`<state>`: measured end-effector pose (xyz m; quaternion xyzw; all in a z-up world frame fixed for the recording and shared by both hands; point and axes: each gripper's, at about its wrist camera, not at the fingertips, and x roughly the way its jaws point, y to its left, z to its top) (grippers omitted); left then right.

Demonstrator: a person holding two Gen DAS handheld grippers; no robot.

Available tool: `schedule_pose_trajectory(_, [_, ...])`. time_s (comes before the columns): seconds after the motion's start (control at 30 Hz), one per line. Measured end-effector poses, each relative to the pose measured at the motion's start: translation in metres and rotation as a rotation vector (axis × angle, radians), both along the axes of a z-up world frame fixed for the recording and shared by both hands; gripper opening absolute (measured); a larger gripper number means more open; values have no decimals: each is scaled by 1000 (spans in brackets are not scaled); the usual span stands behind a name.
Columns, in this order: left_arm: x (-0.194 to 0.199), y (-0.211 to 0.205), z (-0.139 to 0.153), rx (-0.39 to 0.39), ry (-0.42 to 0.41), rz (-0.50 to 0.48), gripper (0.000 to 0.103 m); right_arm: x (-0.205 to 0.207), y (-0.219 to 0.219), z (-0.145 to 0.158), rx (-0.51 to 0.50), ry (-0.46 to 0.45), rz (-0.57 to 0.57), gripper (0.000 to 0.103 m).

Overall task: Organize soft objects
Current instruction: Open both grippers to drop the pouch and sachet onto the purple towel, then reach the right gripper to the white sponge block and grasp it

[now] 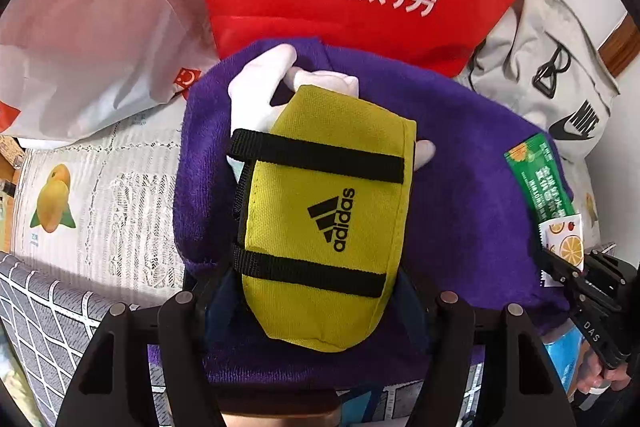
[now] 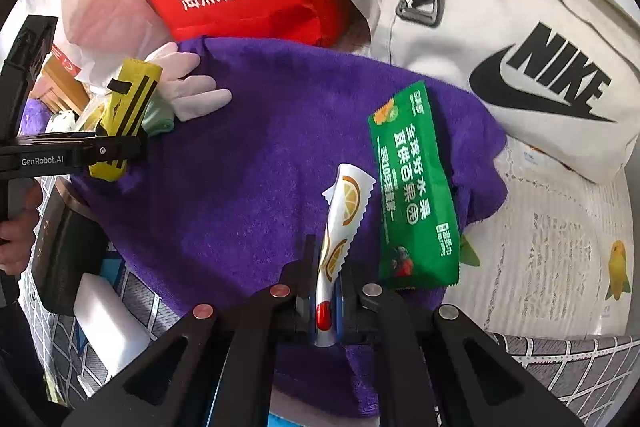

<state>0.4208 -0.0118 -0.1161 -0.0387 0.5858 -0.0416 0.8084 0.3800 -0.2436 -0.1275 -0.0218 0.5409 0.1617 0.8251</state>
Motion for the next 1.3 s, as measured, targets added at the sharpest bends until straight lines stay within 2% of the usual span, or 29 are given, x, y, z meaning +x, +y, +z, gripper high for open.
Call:
schedule_pose_trajectory(0.3, [1,-6,-4,0,-5,-20,71,3,0,-2,4,8,-8,14])
schedule_pose_trajectory(0.33, [-3,-5,-1,-4,-13,-27,72,3,1,-1,5,5,-7,23])
schedule_pose_trajectory(0.37, [-6,-4,3,-14,-25,-33,78,1,0,0,7,5,-5,32])
schedule_pose_trajectory(0.4, [-8,-5,6,-23,-33,-34,82,-2,-3,2,5,-3,-4,51])
schedule_pose_trajectory(0.43, [-10,-6,8,-30,-41,-36,86,-5,-4,5,-5,-22,-6,61])
schedule_pose_trajectory(0.5, [-15,-4,14,-40,-55,-30,86,-9,-3,12,-22,-55,-10,62])
schedule_pose_trajectory(0.77, [-36,2,43,-13,-85,2,86,-28,-12,40,27,-97,-39,62])
schedule_pose_trajectory(0.87, [-51,13,52,-27,-106,6,86,-46,-14,56,43,-128,-45,62])
schedule_pose_trajectory(1.13, [-108,16,73,0,-143,1,86,-105,-12,87,63,-204,-55,62])
schedule_pose_trajectory(1.3, [-152,37,79,-2,-156,48,86,-144,12,91,104,-218,8,62])
